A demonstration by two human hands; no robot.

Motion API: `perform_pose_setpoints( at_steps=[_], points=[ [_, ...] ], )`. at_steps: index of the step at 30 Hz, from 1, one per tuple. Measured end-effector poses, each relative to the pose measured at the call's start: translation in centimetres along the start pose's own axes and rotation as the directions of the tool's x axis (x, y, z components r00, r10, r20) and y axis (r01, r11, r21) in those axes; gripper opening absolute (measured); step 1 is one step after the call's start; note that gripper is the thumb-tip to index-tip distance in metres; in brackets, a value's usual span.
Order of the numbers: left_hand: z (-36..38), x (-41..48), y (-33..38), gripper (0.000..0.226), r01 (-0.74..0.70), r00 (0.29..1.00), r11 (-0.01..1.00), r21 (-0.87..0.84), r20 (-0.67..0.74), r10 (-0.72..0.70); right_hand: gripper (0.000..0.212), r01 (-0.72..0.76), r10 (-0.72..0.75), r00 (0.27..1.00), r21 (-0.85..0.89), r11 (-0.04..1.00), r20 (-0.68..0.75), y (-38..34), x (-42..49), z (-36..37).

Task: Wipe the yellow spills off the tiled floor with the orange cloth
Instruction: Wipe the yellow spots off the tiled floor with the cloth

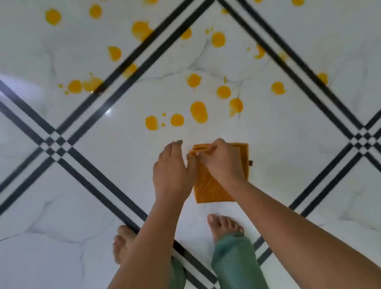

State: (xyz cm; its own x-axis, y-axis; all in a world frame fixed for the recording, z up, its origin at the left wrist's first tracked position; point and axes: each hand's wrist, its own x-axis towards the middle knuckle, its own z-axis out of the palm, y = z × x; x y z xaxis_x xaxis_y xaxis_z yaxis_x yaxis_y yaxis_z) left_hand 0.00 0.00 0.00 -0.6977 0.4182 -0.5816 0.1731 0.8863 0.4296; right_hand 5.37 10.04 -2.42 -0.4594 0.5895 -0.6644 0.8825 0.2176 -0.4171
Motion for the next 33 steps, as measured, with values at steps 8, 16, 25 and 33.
perform_pose_setpoints(
  at_steps=[8,16,25,33],
  points=[
    [3.6,6.6,-6.5,0.047,-0.164,0.961,0.975,0.151,-0.198,0.192,0.016,0.120,-0.110,0.975,0.042,0.992,-0.191,1.6,4.6,5.0],
    [-0.3,12.7,-9.2,0.056,-0.081,0.902,0.985,0.156,-0.408,0.139,0.064,0.353,-0.468,0.823,-0.356,0.865,-0.322,-1.3,9.7,5.5],
    [-0.7,13.7,-13.9,0.064,0.045,0.894,0.988,0.147,-0.448,0.026,0.065,0.603,-0.785,0.616,-0.681,0.417,0.065,-8.7,14.8,9.6],
    [-0.2,13.0,-15.1,0.065,0.040,0.895,0.993,0.114,-0.445,0.015,0.059,0.569,-0.797,0.603,-0.722,0.393,0.041,-9.1,17.1,8.4]
  ],
)
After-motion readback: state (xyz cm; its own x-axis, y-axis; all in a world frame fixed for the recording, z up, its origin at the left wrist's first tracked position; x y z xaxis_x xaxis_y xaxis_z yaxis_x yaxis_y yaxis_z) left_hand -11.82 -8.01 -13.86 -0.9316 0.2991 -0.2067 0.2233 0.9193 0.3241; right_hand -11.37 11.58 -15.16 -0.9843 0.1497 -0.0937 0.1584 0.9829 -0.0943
